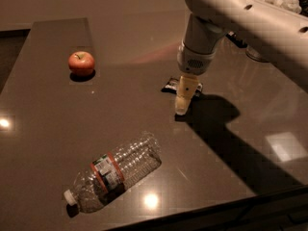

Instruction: Move rxbar chocolate near apple

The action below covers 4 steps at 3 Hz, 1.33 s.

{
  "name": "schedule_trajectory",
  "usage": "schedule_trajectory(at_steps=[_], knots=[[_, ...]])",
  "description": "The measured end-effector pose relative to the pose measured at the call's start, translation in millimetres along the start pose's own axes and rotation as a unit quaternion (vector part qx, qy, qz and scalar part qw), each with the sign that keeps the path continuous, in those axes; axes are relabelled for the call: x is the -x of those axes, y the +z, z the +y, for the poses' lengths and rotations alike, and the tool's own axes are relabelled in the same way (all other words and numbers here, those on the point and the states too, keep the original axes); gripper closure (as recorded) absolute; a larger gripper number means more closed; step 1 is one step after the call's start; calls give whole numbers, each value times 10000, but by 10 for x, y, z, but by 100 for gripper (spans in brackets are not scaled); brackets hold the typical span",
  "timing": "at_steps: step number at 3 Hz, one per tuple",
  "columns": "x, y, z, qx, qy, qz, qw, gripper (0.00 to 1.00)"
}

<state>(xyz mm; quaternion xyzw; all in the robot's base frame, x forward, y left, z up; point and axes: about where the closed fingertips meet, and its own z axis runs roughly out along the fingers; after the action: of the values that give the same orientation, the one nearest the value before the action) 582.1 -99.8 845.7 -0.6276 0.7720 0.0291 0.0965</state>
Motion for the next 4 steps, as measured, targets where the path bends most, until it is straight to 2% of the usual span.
schedule_trajectory(at_steps=[1,3,4], knots=[[26,79,-93,79,86,62,9999,18],[137,68,-203,90,94,147,9998,65],[381,10,-195,75,-108,153,9998,88]])
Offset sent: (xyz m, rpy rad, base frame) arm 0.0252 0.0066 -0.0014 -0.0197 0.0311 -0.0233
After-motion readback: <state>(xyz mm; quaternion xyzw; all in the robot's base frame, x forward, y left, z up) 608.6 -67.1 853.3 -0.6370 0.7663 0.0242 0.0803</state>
